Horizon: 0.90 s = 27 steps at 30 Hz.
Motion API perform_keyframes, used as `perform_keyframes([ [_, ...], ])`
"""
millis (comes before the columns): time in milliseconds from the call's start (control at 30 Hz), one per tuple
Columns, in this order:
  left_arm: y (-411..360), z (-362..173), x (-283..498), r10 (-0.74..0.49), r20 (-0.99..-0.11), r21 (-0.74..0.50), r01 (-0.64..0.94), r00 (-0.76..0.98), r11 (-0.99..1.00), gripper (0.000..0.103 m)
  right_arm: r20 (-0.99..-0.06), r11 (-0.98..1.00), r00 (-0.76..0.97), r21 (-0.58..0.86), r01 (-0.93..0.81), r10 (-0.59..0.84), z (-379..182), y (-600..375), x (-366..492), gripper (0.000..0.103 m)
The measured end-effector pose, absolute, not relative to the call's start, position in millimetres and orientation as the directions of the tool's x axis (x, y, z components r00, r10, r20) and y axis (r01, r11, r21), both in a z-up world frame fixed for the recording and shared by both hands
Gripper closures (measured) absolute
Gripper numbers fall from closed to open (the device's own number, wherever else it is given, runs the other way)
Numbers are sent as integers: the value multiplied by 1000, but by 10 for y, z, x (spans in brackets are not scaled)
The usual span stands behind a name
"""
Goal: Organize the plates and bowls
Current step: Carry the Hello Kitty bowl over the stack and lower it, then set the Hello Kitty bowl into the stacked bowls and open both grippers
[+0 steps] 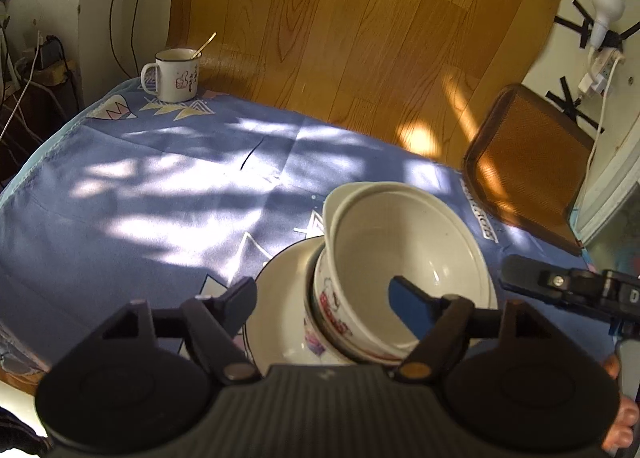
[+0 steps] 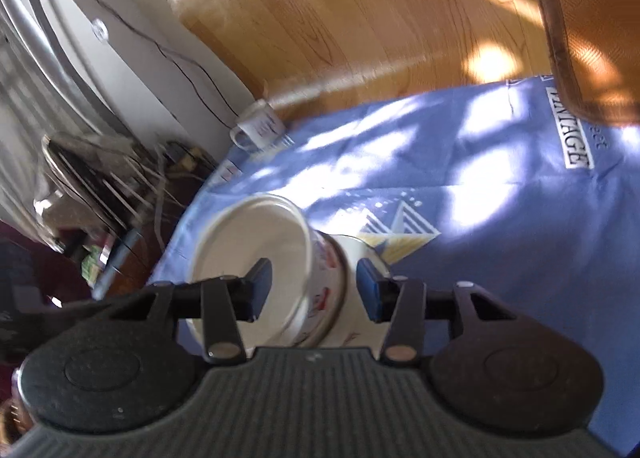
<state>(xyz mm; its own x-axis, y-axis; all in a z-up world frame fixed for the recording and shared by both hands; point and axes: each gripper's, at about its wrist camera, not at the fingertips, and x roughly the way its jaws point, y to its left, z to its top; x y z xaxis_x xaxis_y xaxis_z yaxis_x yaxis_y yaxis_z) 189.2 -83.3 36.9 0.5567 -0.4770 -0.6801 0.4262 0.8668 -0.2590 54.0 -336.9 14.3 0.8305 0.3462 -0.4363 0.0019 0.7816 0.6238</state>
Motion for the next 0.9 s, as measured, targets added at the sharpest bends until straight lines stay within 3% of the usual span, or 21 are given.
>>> perform_keyframes([
  [133, -489, 233, 1475, -497, -578, -315, 385, 647, 867, 25, -292, 708, 909, 706, -4, 297, -183, -3358, -135, 50],
  [267, -365, 18, 1239, -502, -555, -374, 340, 663, 863, 26, -394, 791, 872, 611, 14, 289, -327, -3117, -29, 49],
  [433, -442, 135, 1246, -478, -552, -322, 355, 683, 878, 24, -338, 796, 893, 605, -37, 299, -217, -3128, -57, 49],
  [567, -484, 395, 1494, -498, -503, -362, 352, 706, 863, 12, -290, 796, 921, 604, -33, 259, -192, -3240, -124, 33],
  [900, -737, 336, 1462, -453, -500, -259, 371, 739, 892, 12, -262, 805, 932, 590, -51, 251, -137, -3374, -24, 32],
])
